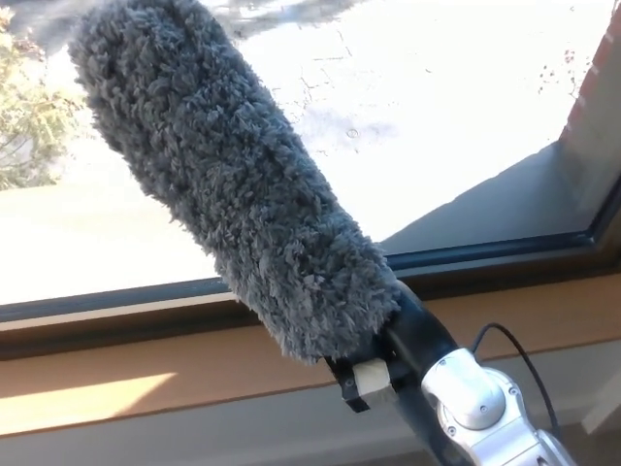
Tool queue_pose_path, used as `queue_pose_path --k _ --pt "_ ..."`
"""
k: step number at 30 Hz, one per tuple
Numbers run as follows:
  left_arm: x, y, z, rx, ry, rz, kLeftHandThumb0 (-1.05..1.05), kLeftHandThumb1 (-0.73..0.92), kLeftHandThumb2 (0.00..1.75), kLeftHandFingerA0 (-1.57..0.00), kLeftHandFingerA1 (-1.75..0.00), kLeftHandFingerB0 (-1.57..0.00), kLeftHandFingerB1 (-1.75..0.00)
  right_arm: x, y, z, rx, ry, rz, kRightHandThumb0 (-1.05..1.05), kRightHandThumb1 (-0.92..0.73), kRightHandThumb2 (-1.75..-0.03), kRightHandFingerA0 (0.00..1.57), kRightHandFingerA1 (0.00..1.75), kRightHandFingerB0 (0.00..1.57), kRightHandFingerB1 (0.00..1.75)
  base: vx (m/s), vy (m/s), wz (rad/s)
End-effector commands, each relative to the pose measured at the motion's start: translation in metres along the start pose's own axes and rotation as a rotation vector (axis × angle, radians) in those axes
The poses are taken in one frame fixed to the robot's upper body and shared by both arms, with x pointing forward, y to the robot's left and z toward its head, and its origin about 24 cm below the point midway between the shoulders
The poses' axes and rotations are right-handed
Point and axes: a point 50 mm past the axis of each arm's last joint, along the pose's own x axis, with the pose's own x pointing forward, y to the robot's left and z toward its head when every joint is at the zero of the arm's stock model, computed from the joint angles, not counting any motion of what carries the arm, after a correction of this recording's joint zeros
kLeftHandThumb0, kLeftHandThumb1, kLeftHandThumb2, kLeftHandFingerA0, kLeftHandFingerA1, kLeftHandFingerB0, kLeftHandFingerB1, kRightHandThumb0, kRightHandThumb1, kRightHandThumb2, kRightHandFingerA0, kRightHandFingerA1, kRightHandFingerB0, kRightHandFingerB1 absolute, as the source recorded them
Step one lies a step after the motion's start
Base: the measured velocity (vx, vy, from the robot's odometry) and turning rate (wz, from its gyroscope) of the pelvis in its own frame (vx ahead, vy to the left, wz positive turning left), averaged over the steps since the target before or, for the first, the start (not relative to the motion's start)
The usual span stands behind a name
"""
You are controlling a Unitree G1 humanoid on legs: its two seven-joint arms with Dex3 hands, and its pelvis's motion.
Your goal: Pick up a grey duster using the right hand and walk towards the window and then clean the window using the duster
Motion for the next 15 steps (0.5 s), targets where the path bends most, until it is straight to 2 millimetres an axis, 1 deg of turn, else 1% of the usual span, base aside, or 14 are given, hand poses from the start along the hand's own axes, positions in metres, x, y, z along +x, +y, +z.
queue_pose_path --k 1,2,3,4,7,9,10,11,12,13,15 --pt "0.0017 0.0037 0.0031 0.012 -0.018 0.017 -0.07 0.56 1.02 -1.06 -1.27 -0.92 -1.09 0.001 -0.0054 0.0092 -0.062 -0.078 -0.031 -0.33 -0.42 -1.49 1.09 1.74 0.98 1.6 0.07 -0.098 0.04" --pt "0.0017 0.0037 0.0031 0.013 -0.018 0.017 -0.07 0.56 1.02 -1.06 -1.27 -0.92 -1.09 0.001 -0.0054 0.0092 -0.062 -0.078 -0.032 -0.33 -0.42 -1.49 1.09 1.74 0.98 1.6 0.07 -0.094 0.16" --pt "0.0014 0.0029 0.004 0.009 -0.026 0.015 -0.07 0.55 1.03 -1.06 -1.3 -0.93 -1.12 -0.0009 -0.004 0.0081 -0.059 -0.081 -0.028 -0.13 -0.61 -1.29 1.28 1.3 1.29 1.3 0.06 -0.077 0.12" --pt "0.0015 0.0024 0.0046 0.004 -0.029 0.014 -0.06 0.54 1.05 -1.06 -1.33 -0.94 -1.14 -0.0019 -0.0032 0.0076 -0.057 -0.083 -0.027 -0.13 -0.61 -1.29 1.28 1.3 1.29 1.3 0.0 0.0 0.0" --pt "0.001 0.0018 0.0046 0.008 -0.032 0.013 -0.08 0.56 1.03 -1.06 -1.32 -0.93 -1.15 -0.0028 -0.0026 0.006 -0.067 -0.081 -0.028 -0.14 -0.63 -1.3 1.28 1.3 1.29 1.29 0.06 -0.042 0.1" --pt "0.0009 0.0014 0.0043 -0.007 -0.028 0.013 -0.08 0.55 1.03 -1.07 -1.31 -0.95 -1.14 -0.0031 -0.0025 0.0063 -0.078 -0.081 -0.025 -0.14 -0.63 -1.3 1.28 1.3 1.29 1.29 0.06 -0.023 0.11" --pt "0.0 0.003 0.0025 0.017 -0.026 0.011 -0.07 0.54 1.04 -1.07 -1.29 -0.93 -1.1 -0.0034 -0.0016 0.0057 -0.085 -0.084 -0.02 -0.14 -0.63 -1.3 1.27 1.3 1.28 1.29 0.06 -0.004 0.15" --pt "-0.0008 0.004 0.0016 0.022 -0.029 0.008 -0.07 0.54 1.04 -1.07 -1.3 -0.95 -1.11 -0.0034 -0.0012 0.0055 -0.092 -0.087 -0.019 -0.15 -0.63 -1.3 1.27 1.29 1.28 1.29 0.07 0.007 0.12" --pt "-0.0007 0.0043 0.001 0.024 -0.024 0.008 -0.1 0.57 0.97 -1.06 -1.3 -0.94 -1.1 -0.0031 -0.0014 0.0057 -0.098 -0.092 -0.02 -0.14 -0.62 -1.29 1.27 1.29 1.28 1.29 0.03 0.05 0.1" --pt "-0.0012 0.005 -0.0002 0.036 -0.019 0.007 -0.06 0.55 1.02 -1.04 -1.3 -0.93 -1.11 -0.0027 -0.0014 0.0061 -0.103 -0.099 -0.02 -0.15 -0.63 -1.29 1.27 1.29 1.28 1.29 0.02 0.002 -0.15" --pt "-0.0024 0.006 -0.001 0.045 -0.027 0.002 -0.06 0.55 1.02 -1.04 -1.3 -0.93 -1.11 -0.0027 -0.001 0.0063 -0.104 -0.102 -0.019 -0.15 -0.63 -1.29 1.27 1.29 1.28 1.29 0.02 0.073 0.18"
